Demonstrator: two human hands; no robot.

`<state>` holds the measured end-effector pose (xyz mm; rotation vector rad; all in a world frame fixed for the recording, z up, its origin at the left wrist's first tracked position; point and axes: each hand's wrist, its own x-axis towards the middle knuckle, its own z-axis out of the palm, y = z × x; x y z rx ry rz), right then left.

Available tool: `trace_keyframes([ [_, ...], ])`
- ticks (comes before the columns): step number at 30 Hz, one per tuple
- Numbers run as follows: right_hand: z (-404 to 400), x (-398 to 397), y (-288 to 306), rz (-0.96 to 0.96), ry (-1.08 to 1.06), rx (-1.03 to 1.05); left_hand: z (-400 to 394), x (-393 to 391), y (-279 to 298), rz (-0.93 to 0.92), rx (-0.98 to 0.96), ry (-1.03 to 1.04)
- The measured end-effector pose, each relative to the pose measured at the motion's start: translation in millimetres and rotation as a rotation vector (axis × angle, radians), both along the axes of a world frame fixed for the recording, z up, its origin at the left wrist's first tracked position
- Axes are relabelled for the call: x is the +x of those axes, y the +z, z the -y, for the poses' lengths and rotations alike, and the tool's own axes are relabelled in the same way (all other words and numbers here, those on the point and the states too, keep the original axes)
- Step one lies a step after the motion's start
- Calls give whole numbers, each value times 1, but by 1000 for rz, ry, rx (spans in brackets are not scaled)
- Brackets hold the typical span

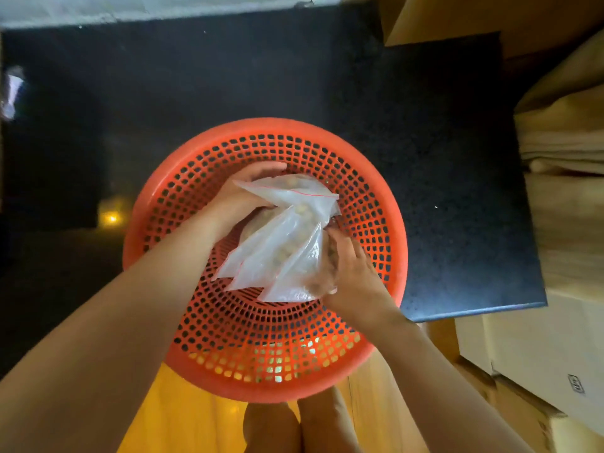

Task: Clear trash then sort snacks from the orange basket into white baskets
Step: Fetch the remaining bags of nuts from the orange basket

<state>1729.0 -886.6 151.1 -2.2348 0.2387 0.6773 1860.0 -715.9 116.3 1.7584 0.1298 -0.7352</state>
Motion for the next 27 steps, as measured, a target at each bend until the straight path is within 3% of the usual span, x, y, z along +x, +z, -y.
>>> trace_keyframes([
  [6,-3,11,-10,-39,-24,14,6,9,-1,-41,-63,-218],
  [11,0,15,-11,-4,-24,-47,19,10,8,214,61,-301],
  [13,1,14,-8,27,-37,-53,25,8,15,303,60,-291],
  [18,5,8,17,56,-97,-40,22,13,47,298,-48,-109],
  [22,12,-2,57,23,-326,167,14,15,90,337,-52,-25],
  [27,20,-26,113,50,-602,651,0,-13,152,370,-75,98],
])
